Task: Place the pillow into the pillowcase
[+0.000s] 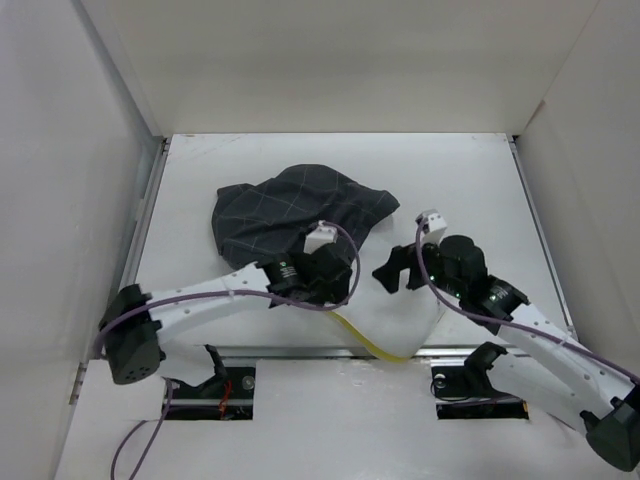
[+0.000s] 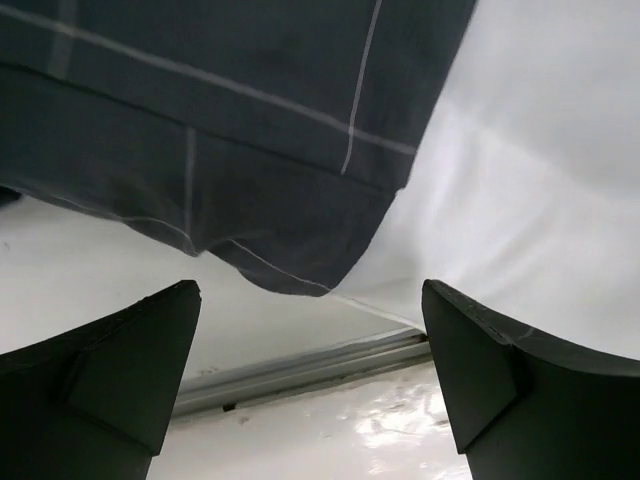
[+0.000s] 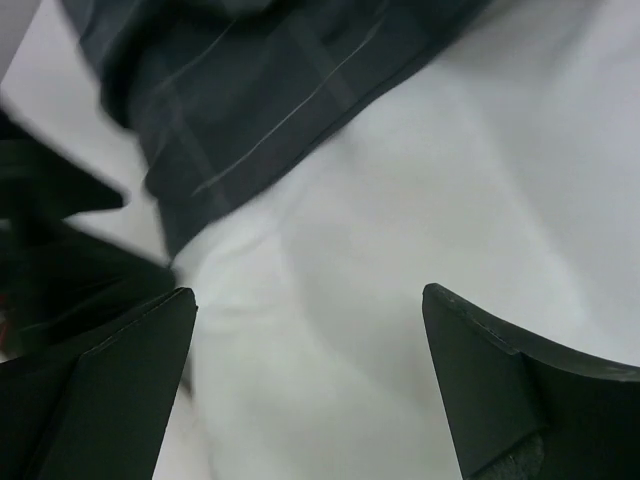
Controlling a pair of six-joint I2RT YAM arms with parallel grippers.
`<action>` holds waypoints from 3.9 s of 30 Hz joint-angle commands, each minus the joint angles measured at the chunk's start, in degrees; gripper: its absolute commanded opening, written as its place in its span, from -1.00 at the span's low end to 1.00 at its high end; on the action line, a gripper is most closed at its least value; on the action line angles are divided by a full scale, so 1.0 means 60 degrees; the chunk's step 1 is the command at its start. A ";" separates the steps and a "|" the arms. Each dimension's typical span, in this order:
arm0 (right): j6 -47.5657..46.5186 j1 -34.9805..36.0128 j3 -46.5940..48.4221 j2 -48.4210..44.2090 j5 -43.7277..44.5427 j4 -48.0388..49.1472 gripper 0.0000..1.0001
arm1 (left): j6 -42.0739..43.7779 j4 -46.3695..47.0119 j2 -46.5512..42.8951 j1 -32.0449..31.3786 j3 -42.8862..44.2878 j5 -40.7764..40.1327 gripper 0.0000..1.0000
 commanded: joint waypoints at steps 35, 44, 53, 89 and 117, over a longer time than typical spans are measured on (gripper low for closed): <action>0.1255 0.4013 0.0791 0.3133 0.3903 -0.0986 -1.00 | -0.0510 -0.0687 0.1693 0.1375 0.0387 -0.1786 -0.11; 0.1341 0.4013 0.0980 0.3012 0.4368 -0.0417 -1.00 | 0.0443 0.0631 0.1388 0.1363 0.0387 -0.0820 -1.00; 0.1825 0.4013 0.0321 0.2984 0.6697 0.6508 -1.00 | 0.0985 0.0338 -0.0749 -0.0176 0.1792 0.0820 -1.00; 0.1739 0.3476 0.1153 0.3774 0.7756 0.5256 0.96 | 0.0109 -0.0760 -0.2012 0.0715 0.2747 -0.0276 1.00; -0.2568 -0.2592 0.3911 0.8271 -0.1811 0.4184 0.93 | 0.4602 -0.2051 0.9092 0.4086 1.1492 -0.1275 0.91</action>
